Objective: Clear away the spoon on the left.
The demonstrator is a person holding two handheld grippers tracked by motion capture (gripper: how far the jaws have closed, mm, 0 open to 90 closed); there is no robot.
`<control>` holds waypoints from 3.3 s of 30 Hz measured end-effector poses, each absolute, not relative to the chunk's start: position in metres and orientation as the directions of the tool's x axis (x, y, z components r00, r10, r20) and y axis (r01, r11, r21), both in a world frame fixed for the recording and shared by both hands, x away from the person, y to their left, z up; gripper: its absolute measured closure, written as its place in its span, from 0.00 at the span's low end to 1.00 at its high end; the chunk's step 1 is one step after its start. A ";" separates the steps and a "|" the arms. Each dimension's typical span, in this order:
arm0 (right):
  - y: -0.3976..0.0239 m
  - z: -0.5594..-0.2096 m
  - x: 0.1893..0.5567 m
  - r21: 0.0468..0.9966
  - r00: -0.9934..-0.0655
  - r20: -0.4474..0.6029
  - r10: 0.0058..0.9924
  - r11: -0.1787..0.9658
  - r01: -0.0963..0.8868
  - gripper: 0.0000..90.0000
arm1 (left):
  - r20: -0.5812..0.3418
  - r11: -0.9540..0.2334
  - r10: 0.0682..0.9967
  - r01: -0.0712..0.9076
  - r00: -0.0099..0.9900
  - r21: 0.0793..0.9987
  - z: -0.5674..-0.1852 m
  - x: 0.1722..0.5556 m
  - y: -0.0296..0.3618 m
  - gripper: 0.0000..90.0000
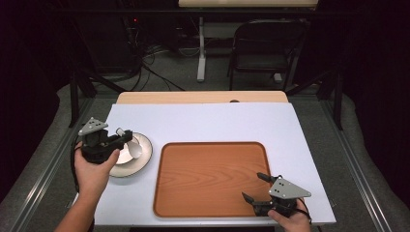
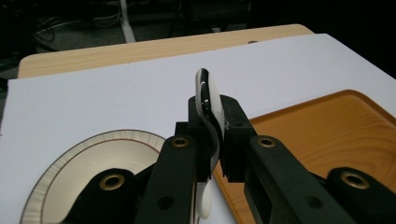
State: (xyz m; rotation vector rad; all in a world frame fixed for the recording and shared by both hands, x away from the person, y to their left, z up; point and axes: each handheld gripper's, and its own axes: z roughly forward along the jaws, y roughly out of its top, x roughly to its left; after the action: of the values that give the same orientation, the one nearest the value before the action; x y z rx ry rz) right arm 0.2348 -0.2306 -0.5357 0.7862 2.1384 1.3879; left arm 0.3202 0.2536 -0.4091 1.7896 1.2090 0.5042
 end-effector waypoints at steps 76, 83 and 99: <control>-0.232 -0.535 0.234 0.923 -0.725 -0.078 0.684 0.324 0.207 0.20 | -0.339 -0.444 0.596 0.651 0.728 0.616 -0.483 0.334 0.123 0.94; -0.232 -0.535 0.234 0.923 -0.727 -0.077 0.683 0.325 0.207 0.20 | -0.400 -0.394 0.616 0.705 0.679 0.589 -0.490 0.347 0.128 0.93; -0.232 -0.535 0.235 0.923 -0.728 -0.075 0.682 0.323 0.208 0.20 | -0.469 -0.282 0.687 0.799 0.555 0.531 -0.510 0.370 0.132 0.88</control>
State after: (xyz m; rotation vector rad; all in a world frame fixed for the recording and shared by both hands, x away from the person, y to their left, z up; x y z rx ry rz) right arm 0.2345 -0.2319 -0.5352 0.7838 2.1391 1.3912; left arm 0.3704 0.1321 -0.5099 2.0392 1.1915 -0.1897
